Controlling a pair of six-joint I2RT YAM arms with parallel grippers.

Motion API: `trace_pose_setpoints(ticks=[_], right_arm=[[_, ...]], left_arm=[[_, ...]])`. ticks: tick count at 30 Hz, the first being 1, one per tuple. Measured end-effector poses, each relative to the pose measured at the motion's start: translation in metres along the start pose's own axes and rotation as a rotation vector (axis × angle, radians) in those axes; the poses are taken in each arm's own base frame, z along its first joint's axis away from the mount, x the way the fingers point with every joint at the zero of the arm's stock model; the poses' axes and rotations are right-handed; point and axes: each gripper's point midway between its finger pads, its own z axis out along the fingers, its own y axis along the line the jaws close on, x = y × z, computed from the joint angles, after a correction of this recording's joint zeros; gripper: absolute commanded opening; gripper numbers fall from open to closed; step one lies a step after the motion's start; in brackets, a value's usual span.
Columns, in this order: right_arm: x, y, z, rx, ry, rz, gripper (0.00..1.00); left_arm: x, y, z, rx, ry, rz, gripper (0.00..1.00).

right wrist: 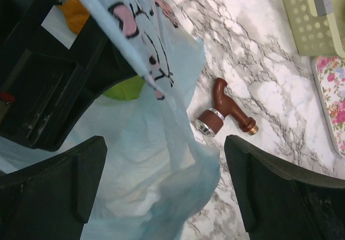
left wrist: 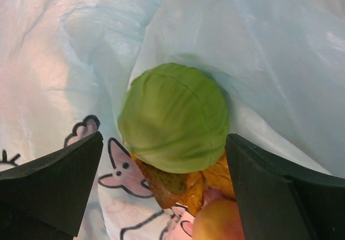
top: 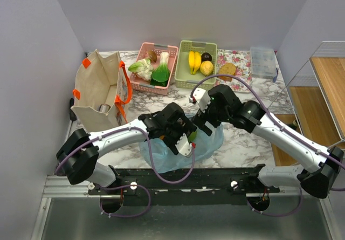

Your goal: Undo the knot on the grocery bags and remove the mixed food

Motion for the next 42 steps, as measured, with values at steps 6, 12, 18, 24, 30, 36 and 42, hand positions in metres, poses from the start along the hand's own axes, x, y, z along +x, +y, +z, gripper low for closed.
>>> trace_pose_setpoints(ticks=[6,12,18,24,30,36,42], right_arm=[[0.028,-0.006,0.013,0.021,0.113,-0.048,0.96],[0.038,-0.004,0.02,0.004,0.161,-0.063,0.56],[0.031,-0.014,0.024,0.025,0.15,-0.038,0.15],[0.024,-0.017,0.028,0.032,0.133,-0.039,0.01],[0.018,-0.017,0.03,0.031,0.109,-0.052,0.01],[0.021,-0.016,0.031,0.025,0.118,-0.062,0.01],[0.03,-0.012,0.035,0.01,0.135,-0.063,0.01]], left_arm=[[0.008,0.013,0.018,0.019,0.017,0.03,0.99],[0.022,0.011,0.037,0.074,0.05,0.056,0.98],[0.028,0.018,0.046,0.101,0.07,0.083,0.81],[0.028,0.017,0.045,0.119,0.072,0.086,0.39],[0.008,0.005,0.024,0.157,0.009,0.028,0.23],[-0.04,0.023,-0.025,0.066,-0.114,0.066,0.23],[-0.09,0.043,-0.077,-0.039,-0.244,0.083,0.27]])
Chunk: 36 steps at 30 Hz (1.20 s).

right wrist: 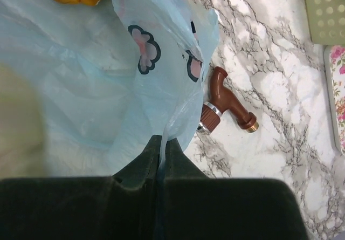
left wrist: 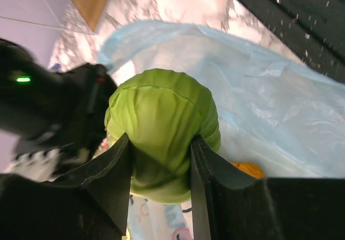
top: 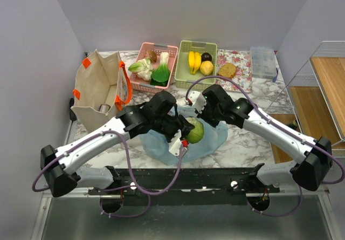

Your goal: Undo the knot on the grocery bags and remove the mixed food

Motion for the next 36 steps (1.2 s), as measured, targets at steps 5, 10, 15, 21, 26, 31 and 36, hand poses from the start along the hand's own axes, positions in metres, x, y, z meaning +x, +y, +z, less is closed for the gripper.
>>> trace_pose_setpoints(ticks=[5,10,15,21,26,31,36], right_arm=[[0.005,0.003,-0.001,-0.006,0.002,-0.002,0.01],[0.004,0.007,-0.007,-0.025,-0.025,-0.001,0.01],[0.002,0.016,-0.013,-0.064,-0.068,-0.002,0.01],[-0.001,0.024,-0.014,-0.113,-0.09,-0.034,0.01],[-0.002,0.027,-0.014,-0.139,-0.1,-0.067,0.01],[-0.001,0.027,-0.012,-0.141,-0.095,-0.081,0.01],[0.002,0.029,-0.009,-0.152,-0.077,-0.082,0.01]], left_arm=[[-0.047,0.004,-0.047,-0.083,-0.081,0.01,0.28],[-0.086,-0.007,-0.098,-0.189,-0.125,0.021,0.36],[-0.094,0.034,-0.15,-0.436,-0.125,-0.172,0.32],[0.002,0.182,-0.235,-0.827,0.04,-0.508,0.32],[0.219,0.244,-0.221,-0.973,0.281,-0.834,0.33],[0.311,0.244,-0.209,-1.021,0.385,-0.892,0.36],[0.388,0.226,-0.188,-1.017,0.465,-0.898,0.39]])
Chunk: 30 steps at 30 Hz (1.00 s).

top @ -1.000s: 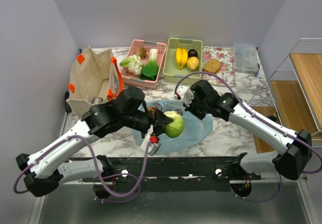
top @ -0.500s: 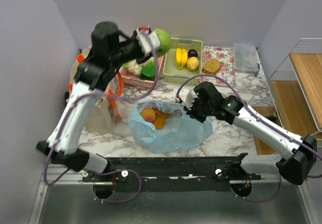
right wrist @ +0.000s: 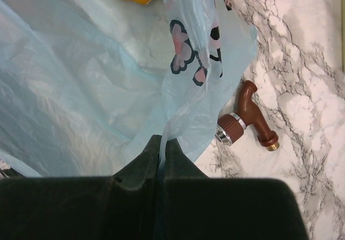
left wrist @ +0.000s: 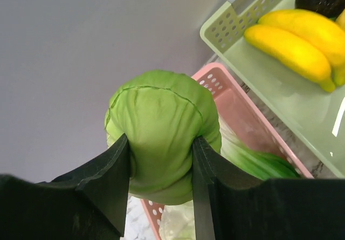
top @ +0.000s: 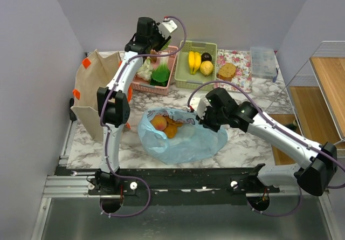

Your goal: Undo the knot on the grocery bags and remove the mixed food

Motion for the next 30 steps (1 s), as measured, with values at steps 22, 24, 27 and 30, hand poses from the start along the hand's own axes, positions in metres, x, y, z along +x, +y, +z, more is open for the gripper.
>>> trace_pose_setpoints(ticks=[22,24,27,30], right_arm=[[-0.012,-0.004,0.005,-0.007,0.015,0.051,0.01],[-0.012,-0.004,0.008,-0.011,0.016,0.057,0.01],[-0.012,-0.002,0.011,-0.026,0.019,0.07,0.01],[-0.015,0.001,0.014,-0.04,0.01,0.093,0.01]], left_arm=[[0.049,-0.008,0.006,0.013,0.091,0.036,0.98],[0.035,-0.01,-0.013,0.031,0.072,0.018,0.98],[-0.008,-0.015,-0.065,0.074,-0.012,-0.022,0.85],[-0.076,-0.033,-0.148,0.158,-0.188,0.0,0.73]])
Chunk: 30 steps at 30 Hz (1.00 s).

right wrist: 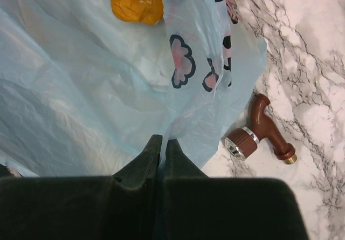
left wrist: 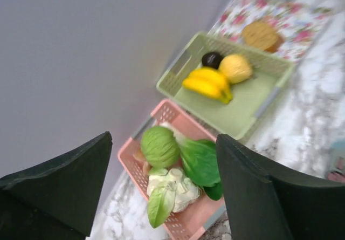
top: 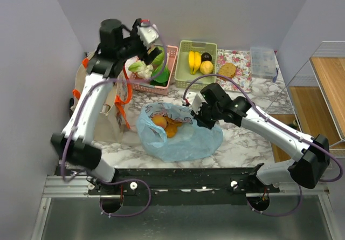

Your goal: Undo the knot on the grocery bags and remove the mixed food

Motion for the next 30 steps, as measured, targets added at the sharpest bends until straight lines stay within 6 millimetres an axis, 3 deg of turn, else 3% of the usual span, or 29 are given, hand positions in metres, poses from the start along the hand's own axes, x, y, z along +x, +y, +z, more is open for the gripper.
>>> trace_pose_setpoints(ticks=[3,5,6,9,10,11,14,16,18,21,23,25,28,30], right_arm=[[-0.007,0.002,0.0,-0.011,-0.025,0.026,0.01],[-0.012,0.004,-0.001,-0.02,-0.044,0.044,0.01],[-0.015,0.005,-0.002,-0.024,-0.054,0.054,0.01],[-0.025,0.008,-0.004,-0.04,-0.084,0.092,0.01],[-0.029,0.009,-0.006,-0.045,-0.097,0.106,0.01],[-0.034,0.01,-0.008,-0.053,-0.112,0.119,0.01],[-0.046,0.013,-0.012,-0.075,-0.15,0.148,0.01],[-0.052,0.015,-0.014,-0.088,-0.171,0.158,0.01],[-0.054,0.017,-0.014,-0.099,-0.175,0.165,0.01],[-0.054,0.019,-0.015,-0.112,-0.178,0.168,0.01],[-0.055,0.02,-0.015,-0.119,-0.18,0.171,0.01],[-0.055,0.021,-0.015,-0.12,-0.18,0.172,0.01],[-0.055,0.02,-0.016,-0.119,-0.184,0.172,0.01],[-0.055,0.021,-0.018,-0.118,-0.188,0.171,0.01]], left_arm=[[-0.077,-0.055,-0.087,0.093,-0.182,0.162,0.58],[-0.109,-0.099,-0.14,0.156,-0.287,0.283,0.5],[-0.12,-0.131,-0.171,0.205,-0.348,0.352,0.46],[-0.116,-0.192,-0.224,0.311,-0.429,0.486,0.41],[-0.109,-0.205,-0.229,0.341,-0.432,0.503,0.41],[-0.093,-0.229,-0.231,0.412,-0.433,0.519,0.41],[-0.054,-0.269,-0.22,0.551,-0.385,0.525,0.4],[-0.007,-0.304,-0.198,0.672,-0.284,0.522,0.39],[0.015,-0.321,-0.182,0.733,-0.203,0.507,0.38],[0.031,-0.322,-0.146,0.743,-0.079,0.458,0.3],[0.041,-0.318,-0.125,0.725,-0.014,0.451,0.31],[0.063,-0.314,-0.113,0.701,0.055,0.451,0.33],[0.116,-0.309,-0.112,0.679,0.165,0.449,0.33],[0.162,-0.305,-0.118,0.665,0.27,0.436,0.37]])
